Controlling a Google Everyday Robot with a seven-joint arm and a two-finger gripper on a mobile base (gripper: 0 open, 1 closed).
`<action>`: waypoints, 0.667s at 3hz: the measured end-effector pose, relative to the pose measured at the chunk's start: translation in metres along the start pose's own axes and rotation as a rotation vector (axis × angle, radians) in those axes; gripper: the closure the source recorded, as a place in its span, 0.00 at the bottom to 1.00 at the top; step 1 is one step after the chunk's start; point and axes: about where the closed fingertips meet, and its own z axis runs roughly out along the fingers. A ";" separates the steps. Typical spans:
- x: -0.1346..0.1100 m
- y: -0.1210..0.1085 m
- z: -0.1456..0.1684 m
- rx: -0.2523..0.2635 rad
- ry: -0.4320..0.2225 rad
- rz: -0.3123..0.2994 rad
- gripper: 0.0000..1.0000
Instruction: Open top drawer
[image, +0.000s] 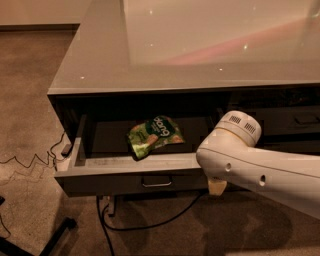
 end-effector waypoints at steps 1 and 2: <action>-0.002 -0.002 -0.014 0.035 0.009 0.003 0.00; 0.003 -0.015 -0.022 0.043 -0.057 0.051 0.00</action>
Offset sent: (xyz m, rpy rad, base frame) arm 0.0119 0.0028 0.0419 0.1496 -0.0361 0.1173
